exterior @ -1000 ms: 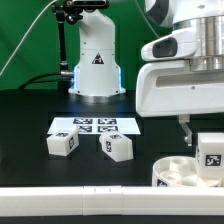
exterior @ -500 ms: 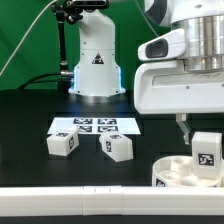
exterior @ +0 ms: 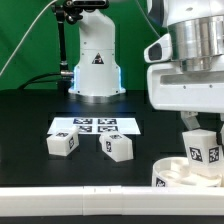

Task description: Assemble stool

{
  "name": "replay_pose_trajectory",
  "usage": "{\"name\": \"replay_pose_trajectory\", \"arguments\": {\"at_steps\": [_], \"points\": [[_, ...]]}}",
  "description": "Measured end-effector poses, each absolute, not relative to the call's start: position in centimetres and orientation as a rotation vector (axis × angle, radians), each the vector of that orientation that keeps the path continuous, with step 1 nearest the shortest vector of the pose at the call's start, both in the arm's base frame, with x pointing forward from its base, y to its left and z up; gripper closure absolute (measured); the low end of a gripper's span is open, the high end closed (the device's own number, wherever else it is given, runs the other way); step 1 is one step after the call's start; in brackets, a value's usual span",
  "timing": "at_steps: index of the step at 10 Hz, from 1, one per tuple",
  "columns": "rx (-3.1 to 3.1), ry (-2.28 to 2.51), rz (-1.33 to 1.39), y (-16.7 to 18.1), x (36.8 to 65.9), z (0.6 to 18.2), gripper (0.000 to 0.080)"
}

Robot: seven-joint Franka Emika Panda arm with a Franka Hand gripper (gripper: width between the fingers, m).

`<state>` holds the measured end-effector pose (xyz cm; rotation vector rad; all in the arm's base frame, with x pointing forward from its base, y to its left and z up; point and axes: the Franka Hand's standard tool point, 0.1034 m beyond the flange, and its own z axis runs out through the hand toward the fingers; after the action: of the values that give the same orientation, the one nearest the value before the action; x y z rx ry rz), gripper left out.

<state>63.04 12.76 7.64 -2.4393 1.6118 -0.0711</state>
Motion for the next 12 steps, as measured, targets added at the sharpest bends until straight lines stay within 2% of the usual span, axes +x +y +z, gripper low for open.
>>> {"name": "replay_pose_trajectory", "arguments": {"at_steps": [7, 12], "points": [[-1.841, 2.198, 0.093, 13.01, 63.06, 7.69, 0.0462], [-1.55, 2.414, 0.159, 13.48, 62.83, 7.47, 0.0462]]}}
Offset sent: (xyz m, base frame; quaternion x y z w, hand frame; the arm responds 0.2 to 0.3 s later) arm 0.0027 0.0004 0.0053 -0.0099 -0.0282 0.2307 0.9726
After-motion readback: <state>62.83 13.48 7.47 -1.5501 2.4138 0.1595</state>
